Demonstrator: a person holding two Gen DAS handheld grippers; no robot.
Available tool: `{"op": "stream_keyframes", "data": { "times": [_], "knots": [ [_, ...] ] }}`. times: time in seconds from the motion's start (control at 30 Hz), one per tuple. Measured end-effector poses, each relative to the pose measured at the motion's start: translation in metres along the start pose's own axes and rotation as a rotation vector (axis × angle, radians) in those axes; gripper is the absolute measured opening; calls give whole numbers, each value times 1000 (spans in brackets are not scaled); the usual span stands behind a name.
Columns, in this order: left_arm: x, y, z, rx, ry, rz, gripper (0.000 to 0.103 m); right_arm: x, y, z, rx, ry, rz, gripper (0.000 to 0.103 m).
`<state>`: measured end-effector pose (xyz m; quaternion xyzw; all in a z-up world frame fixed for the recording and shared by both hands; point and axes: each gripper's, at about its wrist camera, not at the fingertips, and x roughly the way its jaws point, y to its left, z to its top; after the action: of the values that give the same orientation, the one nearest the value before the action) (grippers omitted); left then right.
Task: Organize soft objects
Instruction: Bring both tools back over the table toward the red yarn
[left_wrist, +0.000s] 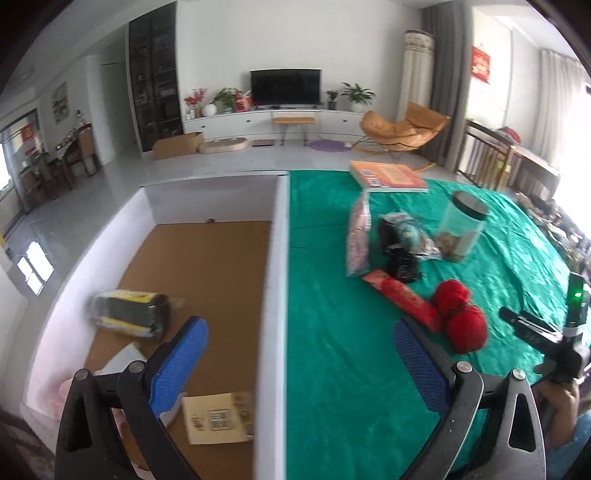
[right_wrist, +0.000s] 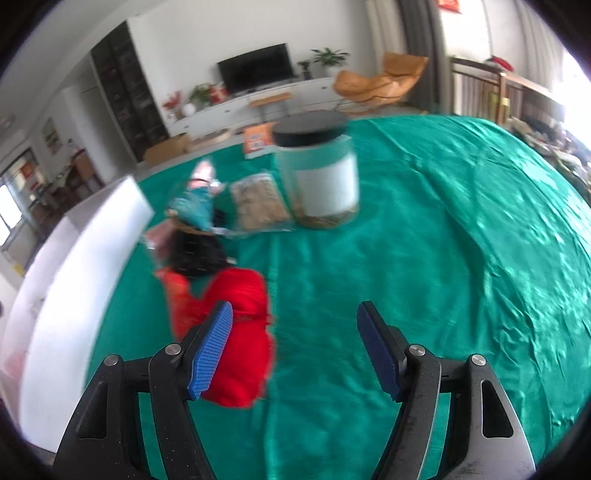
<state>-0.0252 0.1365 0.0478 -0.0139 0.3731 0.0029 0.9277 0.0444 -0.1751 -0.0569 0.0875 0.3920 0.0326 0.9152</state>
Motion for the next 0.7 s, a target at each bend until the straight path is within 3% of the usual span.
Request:
{"op": "stream_keyframes", "data": {
  "times": [0.07,0.13,0.2,0.27,0.37,0.53,0.7],
  "knots": [
    [6,-33,-6,61,26,-68,103,5,-25,-14,60,11,-40,73],
    [20,-66,-19,114,80,-143,103,1,-41,-9,158,12,25,75],
    [43,-92,-35,150,153,-204,103,-7,-41,-6,137,-34,-5,74],
    [72,-109,-50,165,228,-222,103,-4,-40,-6,129,-19,15,75],
    [106,-109,-57,125,256,-203,103,3,-36,-12,113,8,18,75],
    [141,-88,-46,20,223,-146,103,11,-32,-18,101,30,13,75],
    [165,-81,-41,19,198,-107,103,18,-33,-21,108,55,1,74]
  ]
}}
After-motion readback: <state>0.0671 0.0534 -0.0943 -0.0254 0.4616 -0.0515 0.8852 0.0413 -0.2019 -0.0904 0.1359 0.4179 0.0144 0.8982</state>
